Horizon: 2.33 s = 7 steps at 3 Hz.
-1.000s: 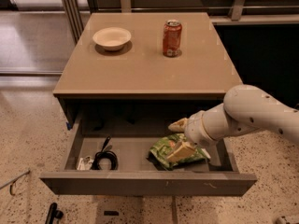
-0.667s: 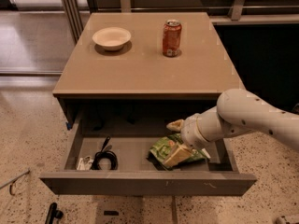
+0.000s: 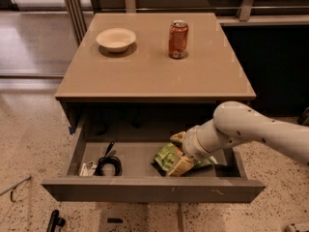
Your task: Pick green jalapeno chip bag from top drawer and place on counter
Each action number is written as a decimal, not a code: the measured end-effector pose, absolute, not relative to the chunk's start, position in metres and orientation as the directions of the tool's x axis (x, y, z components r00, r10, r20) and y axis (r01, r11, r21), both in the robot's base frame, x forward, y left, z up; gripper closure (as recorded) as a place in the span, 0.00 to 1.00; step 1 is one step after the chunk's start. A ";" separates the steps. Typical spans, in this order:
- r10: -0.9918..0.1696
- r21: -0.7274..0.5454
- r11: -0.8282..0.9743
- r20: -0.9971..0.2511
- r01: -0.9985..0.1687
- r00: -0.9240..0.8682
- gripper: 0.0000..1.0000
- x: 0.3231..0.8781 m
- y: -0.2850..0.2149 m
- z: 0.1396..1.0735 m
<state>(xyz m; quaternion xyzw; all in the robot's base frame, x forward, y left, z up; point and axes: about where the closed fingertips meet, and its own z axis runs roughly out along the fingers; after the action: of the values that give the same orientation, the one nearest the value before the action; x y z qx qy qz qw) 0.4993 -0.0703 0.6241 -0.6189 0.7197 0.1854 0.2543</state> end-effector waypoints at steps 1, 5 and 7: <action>-0.807 -0.025 0.152 -0.580 -0.988 -0.110 0.44 0.496 -0.065 0.607; -0.799 -0.044 0.156 -0.593 -0.987 -0.099 1.00 0.487 -0.060 0.671; -0.805 -0.085 0.194 -0.584 -0.977 -0.109 1.00 0.477 -0.055 0.790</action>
Offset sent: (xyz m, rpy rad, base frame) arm -0.0026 0.0048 -0.0144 -0.0134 0.0217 0.0105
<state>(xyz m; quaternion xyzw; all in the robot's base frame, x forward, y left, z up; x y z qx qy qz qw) 0.4772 -0.0549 0.7903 -0.6133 0.7264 0.1641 0.2632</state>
